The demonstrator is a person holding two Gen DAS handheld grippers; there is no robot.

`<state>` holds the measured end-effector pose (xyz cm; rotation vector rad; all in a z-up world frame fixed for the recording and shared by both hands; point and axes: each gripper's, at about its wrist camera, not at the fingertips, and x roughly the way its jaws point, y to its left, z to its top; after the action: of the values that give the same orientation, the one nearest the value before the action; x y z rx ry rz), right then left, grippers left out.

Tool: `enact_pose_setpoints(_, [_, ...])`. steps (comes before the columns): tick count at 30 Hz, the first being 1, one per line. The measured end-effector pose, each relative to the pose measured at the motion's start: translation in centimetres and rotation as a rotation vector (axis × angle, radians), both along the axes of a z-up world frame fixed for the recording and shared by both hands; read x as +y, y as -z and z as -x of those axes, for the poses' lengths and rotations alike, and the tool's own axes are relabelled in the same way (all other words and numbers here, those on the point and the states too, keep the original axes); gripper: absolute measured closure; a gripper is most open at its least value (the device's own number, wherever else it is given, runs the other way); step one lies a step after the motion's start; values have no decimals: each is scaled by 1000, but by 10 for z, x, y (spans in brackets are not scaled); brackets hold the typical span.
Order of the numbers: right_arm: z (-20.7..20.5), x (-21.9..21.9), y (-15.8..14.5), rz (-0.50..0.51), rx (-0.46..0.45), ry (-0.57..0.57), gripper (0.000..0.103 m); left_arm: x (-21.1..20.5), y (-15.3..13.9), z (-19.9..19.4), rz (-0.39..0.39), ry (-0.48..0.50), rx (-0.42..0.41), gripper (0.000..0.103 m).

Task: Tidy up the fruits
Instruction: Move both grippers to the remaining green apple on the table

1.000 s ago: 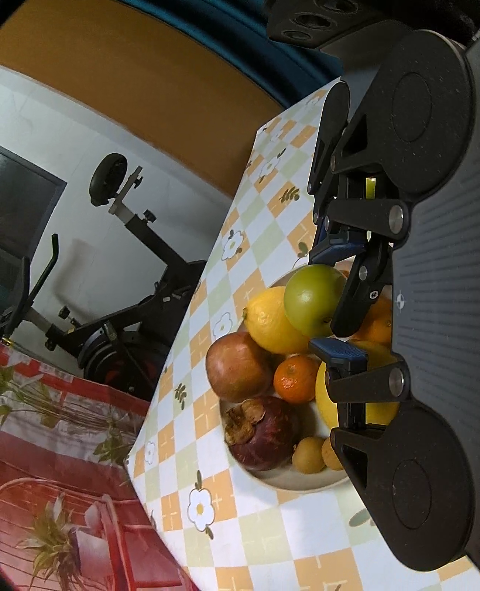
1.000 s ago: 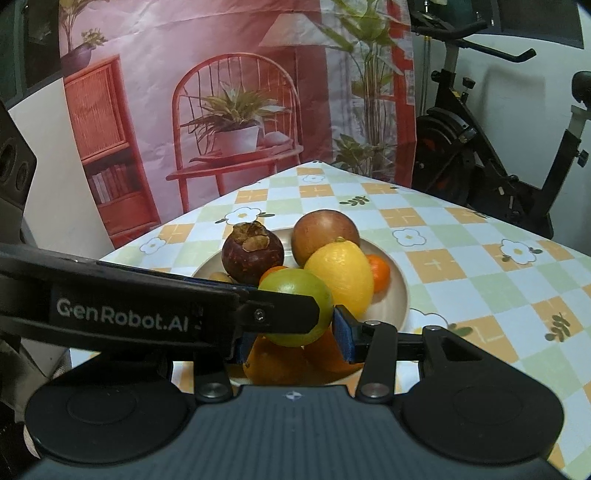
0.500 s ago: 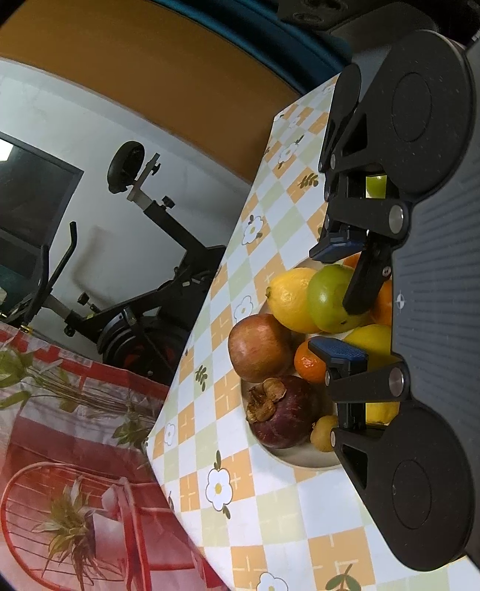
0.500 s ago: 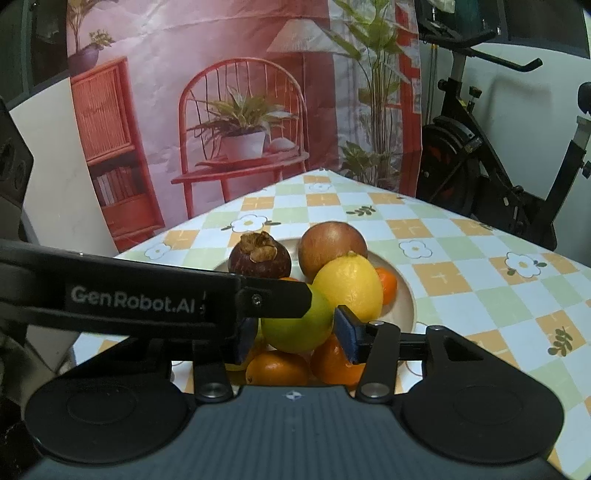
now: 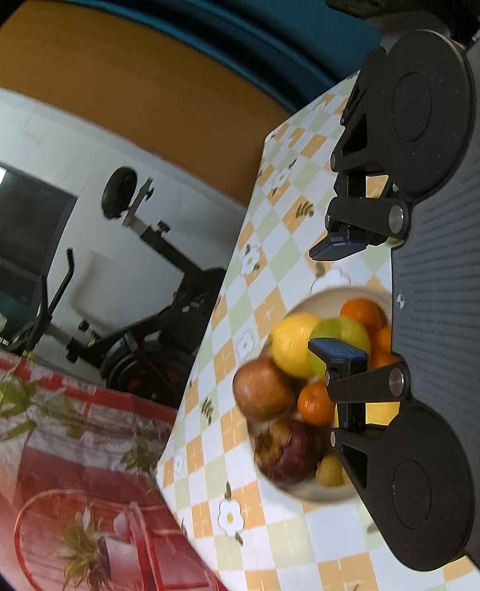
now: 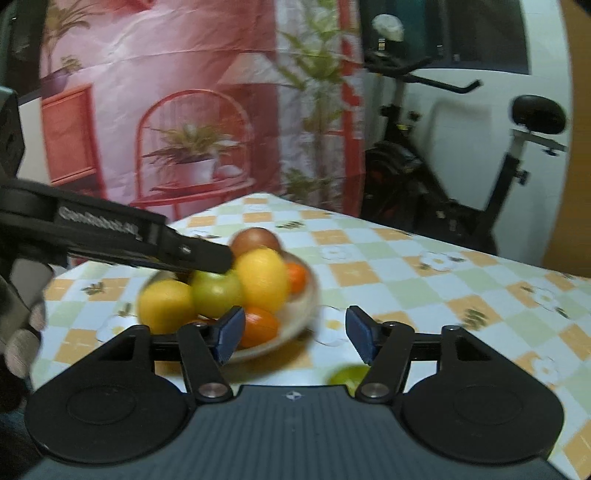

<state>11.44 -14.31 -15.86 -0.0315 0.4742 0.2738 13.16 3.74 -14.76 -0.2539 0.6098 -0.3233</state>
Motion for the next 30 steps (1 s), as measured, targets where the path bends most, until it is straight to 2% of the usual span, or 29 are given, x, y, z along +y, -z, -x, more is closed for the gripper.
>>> enact_pose_setpoints(7, [6, -28, 15, -32, 39, 83, 37, -28, 6, -4, -14, 84, 34, 52])
enact_pose_setpoints(17, [3, -36, 36, -59, 118, 69, 37, -56, 27, -14, -50, 167, 101, 52])
enact_pose_setpoints(24, [-3, -37, 39, -82, 147, 51, 38, -65, 40, -20, -67, 199, 138, 52])
enact_pose_setpoints(30, [-5, -40, 41, -102, 169, 66, 42, -70, 47, -20, -78, 216, 150, 52])
